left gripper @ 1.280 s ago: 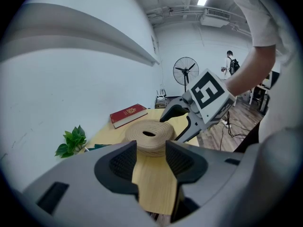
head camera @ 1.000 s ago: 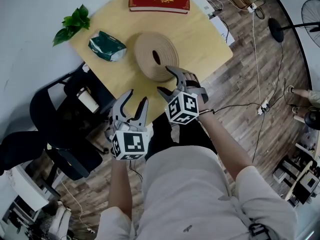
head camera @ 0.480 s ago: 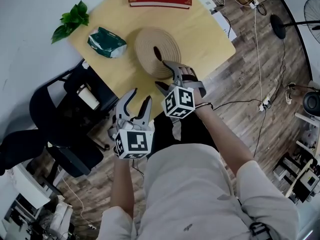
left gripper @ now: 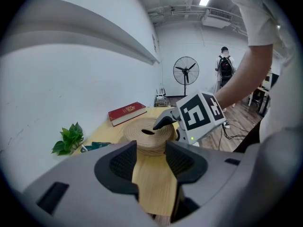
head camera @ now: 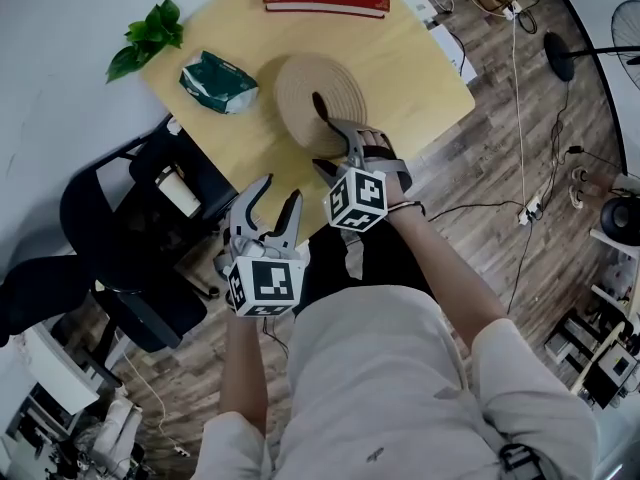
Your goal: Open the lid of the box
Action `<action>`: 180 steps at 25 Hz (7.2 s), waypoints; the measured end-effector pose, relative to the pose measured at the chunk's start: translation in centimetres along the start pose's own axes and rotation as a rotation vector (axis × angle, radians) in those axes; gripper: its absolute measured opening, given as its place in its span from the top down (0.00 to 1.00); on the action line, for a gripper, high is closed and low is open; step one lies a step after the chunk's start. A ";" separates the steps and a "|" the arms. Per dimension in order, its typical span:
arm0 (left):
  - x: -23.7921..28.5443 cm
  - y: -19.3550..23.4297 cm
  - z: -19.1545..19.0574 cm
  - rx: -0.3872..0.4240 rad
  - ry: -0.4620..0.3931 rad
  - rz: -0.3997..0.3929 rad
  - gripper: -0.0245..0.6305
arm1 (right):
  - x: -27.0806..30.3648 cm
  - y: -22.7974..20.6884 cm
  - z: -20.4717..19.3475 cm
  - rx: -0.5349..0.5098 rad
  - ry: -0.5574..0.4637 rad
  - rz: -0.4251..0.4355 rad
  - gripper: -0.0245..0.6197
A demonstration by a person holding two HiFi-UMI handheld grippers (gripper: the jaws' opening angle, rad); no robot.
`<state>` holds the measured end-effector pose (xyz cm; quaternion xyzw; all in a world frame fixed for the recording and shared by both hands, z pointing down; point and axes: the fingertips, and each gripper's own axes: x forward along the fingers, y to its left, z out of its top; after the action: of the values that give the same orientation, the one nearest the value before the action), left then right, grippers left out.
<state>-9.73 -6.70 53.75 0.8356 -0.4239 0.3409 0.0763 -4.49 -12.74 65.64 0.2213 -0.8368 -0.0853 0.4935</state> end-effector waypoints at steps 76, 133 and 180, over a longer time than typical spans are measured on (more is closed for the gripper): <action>-4.6 1.2 4.5 0.030 -0.104 0.065 0.68 | -7.6 -3.1 2.5 -0.121 -0.013 -0.059 0.80; -7.5 4.7 10.8 -0.043 -0.271 0.163 0.69 | -21.4 -12.1 10.2 0.406 -0.515 -0.222 0.83; -6.8 4.0 9.5 -0.409 -0.376 0.054 0.95 | -22.5 -10.5 6.7 0.733 -0.594 -0.138 0.82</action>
<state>-10.74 -8.66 41.58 0.8398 -0.5129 0.0893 0.1543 2.03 -12.33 40.75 0.4017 -0.9001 0.1233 0.1154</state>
